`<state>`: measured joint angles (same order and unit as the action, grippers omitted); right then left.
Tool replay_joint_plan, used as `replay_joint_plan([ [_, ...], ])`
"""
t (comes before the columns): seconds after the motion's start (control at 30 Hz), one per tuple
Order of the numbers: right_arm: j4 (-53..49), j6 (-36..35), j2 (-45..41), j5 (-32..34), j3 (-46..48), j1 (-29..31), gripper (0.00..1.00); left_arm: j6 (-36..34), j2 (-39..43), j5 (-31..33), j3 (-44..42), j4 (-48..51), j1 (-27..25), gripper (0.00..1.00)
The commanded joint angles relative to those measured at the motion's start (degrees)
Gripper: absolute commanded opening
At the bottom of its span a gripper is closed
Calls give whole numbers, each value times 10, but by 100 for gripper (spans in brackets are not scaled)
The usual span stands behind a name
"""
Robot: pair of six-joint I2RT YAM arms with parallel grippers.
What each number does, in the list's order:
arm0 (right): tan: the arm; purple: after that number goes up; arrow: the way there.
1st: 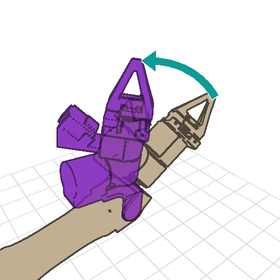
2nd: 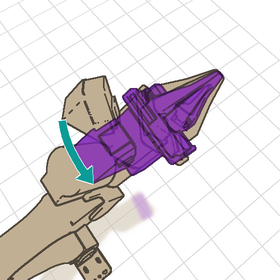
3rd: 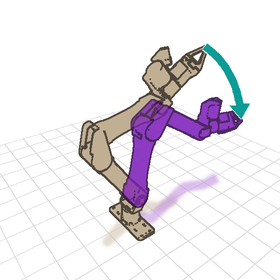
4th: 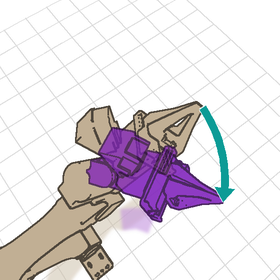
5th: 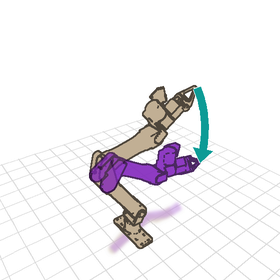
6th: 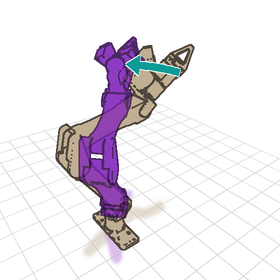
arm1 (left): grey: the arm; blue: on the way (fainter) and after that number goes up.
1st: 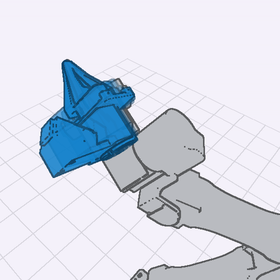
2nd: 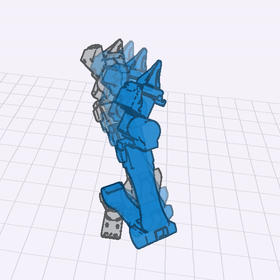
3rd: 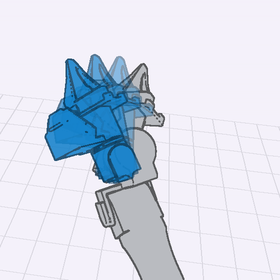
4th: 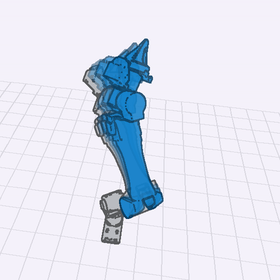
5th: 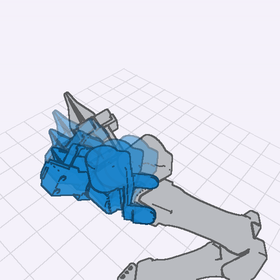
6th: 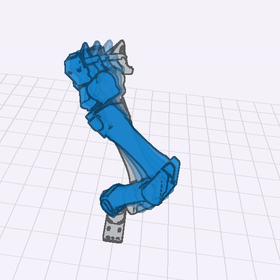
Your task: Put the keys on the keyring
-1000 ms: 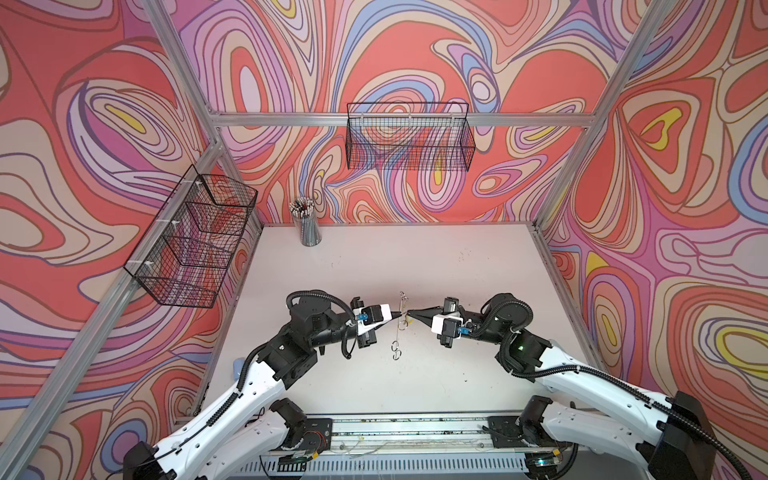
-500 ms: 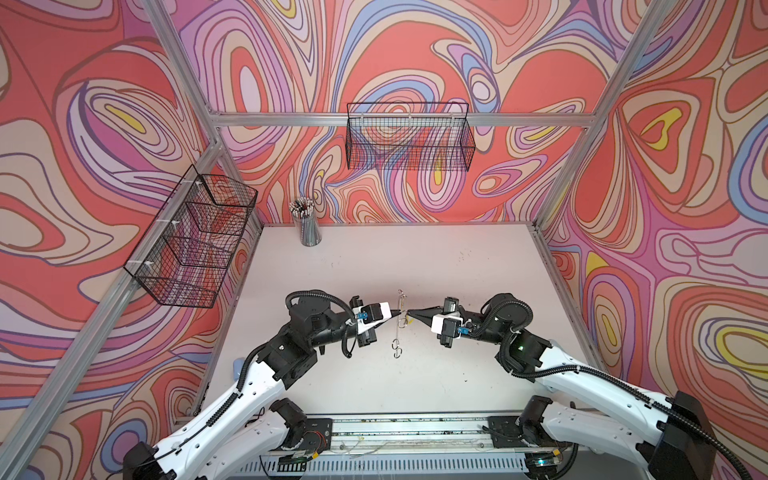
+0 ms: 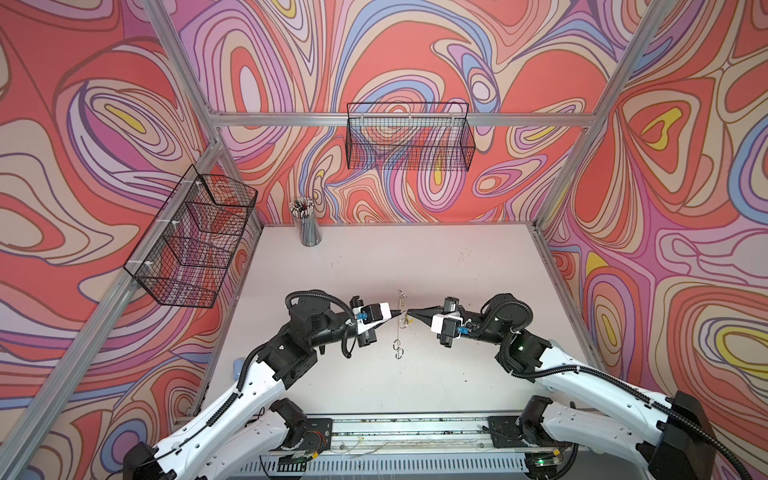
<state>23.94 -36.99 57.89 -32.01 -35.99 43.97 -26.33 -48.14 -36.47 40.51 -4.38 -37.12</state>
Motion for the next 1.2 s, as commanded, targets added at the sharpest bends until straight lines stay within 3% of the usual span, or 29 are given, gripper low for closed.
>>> replay_joint_plan([
  [0.0,9,-10,-7,7,8,2,0,-2,3,-14,19,-4,2,0],
  [1.17,10,-10,-10,1,9,2,0,3,9,0,11,-17,3,0],
])
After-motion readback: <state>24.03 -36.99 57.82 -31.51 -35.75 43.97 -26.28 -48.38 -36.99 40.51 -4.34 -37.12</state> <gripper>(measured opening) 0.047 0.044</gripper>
